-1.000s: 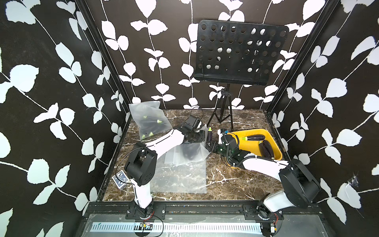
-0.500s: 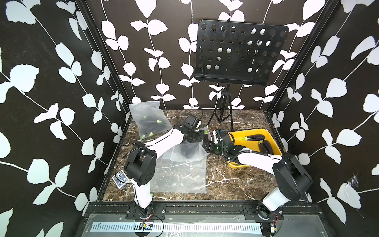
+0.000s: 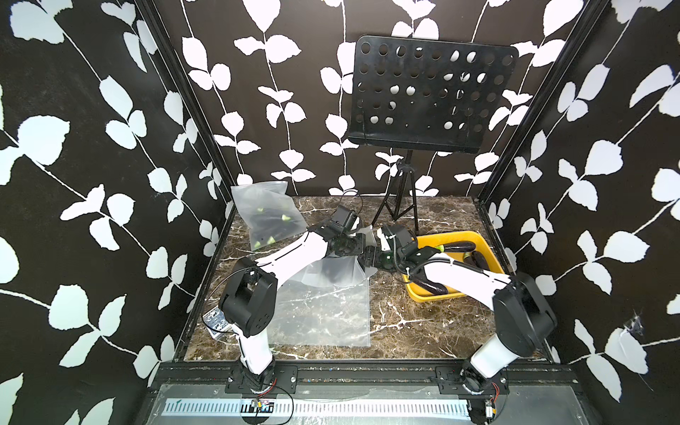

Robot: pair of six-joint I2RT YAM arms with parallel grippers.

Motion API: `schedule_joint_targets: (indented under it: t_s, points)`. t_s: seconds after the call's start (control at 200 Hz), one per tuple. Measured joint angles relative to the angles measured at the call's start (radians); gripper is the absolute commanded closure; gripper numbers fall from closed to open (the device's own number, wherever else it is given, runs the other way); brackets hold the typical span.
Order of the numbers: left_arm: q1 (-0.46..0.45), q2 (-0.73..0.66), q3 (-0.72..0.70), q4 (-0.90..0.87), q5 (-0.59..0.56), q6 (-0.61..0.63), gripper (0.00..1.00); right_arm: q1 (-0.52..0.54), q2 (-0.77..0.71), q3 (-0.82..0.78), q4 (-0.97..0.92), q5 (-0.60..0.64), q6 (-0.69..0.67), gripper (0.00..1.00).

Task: Place the eggplant in a zip-top bag and seal the zipper
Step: Place the eggplant in the zipper food storage bag, then pick up the eggplant from the basket.

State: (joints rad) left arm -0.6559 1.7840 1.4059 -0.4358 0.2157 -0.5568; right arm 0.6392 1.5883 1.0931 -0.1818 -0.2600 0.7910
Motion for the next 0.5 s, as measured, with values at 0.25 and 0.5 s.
schedule_joint_targets:
  t_s: [0.25, 0.5]
  points:
    - [0.0, 0.0, -0.002, 0.001, 0.0, 0.002, 1.0, -0.172, -0.18, -0.02, -0.168, -0.013, -0.149, 0.25]
    - [0.003, 0.0, -0.008, 0.009, 0.001, 0.013, 1.0, -0.306, -0.125, 0.136, -0.658, 0.185, -0.499, 0.22]
